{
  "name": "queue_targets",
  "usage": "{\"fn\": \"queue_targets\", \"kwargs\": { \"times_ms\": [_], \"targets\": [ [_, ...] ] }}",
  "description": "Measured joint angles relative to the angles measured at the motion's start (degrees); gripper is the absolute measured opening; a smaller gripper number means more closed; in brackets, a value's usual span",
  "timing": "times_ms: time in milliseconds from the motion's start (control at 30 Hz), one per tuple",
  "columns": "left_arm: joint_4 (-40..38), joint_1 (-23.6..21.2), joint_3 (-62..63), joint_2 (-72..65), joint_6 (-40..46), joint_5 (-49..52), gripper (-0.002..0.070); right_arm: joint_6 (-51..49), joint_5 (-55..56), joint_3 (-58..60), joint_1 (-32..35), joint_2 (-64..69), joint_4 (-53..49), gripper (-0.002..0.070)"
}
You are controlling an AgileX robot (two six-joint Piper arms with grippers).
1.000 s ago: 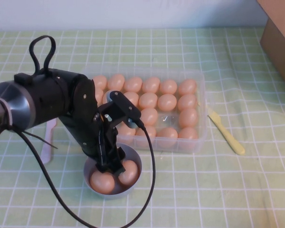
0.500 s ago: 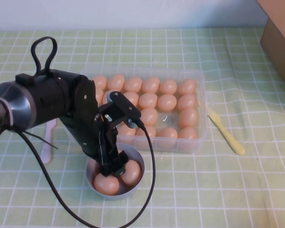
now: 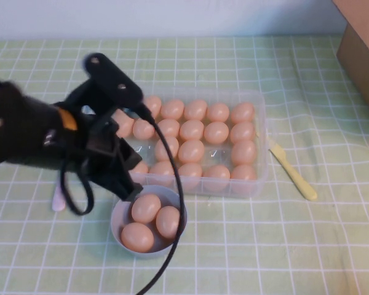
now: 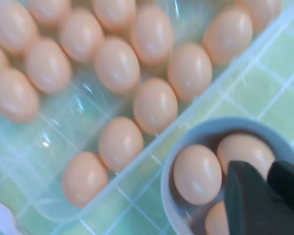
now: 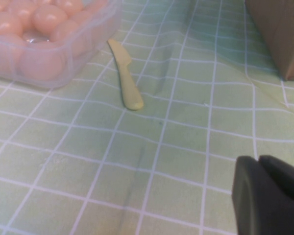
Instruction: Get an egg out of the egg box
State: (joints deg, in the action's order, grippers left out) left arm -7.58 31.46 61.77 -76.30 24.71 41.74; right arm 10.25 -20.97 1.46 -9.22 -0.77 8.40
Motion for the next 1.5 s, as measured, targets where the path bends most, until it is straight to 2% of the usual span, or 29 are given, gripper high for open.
{"fn": "queue_targets", "kwargs": {
  "times_ms": [67,167,400,600,733,1233,1333,1500],
  "targets": [
    [-0.22,0.00,-3.31,4.80,-0.10,-2.57,0.0031,0.00,0.00,0.00,0.00,0.00,0.00,-0.0017],
    [-0.34,0.00,-7.34,11.27,-0.49,-4.79,0.0009,0.00,0.00,0.00,0.00,0.00,0.00,-0.0017],
    [-1.33,0.00,-17.68,25.15,-1.59,-10.61,-0.0001,0.00,0.00,0.00,0.00,0.00,0.00,-0.0017],
    [-8.98,0.00,-28.30,36.37,-1.81,-19.29,-0.0001,0.00,0.00,0.00,0.00,0.00,0.00,-0.0017],
    [-10.73,0.00,-34.19,42.27,-1.81,-22.19,-0.0001,0.00,0.00,0.00,0.00,0.00,0.00,-0.0017],
    [-10.31,0.00,-37.11,45.86,-1.37,-27.66,-0.0002,0.00,0.00,0.00,0.00,0.00,0.00,-0.0017],
    [-9.29,0.00,-38.67,46.32,-1.37,-32.03,-0.0002,0.00,0.00,0.00,0.00,0.00,0.00,-0.0017],
    [-7.15,-1.29,-48.22,53.70,-1.52,-45.49,-0.0002,0.00,0.00,0.00,0.00,0.00,0.00,-0.0017]
  ]
}}
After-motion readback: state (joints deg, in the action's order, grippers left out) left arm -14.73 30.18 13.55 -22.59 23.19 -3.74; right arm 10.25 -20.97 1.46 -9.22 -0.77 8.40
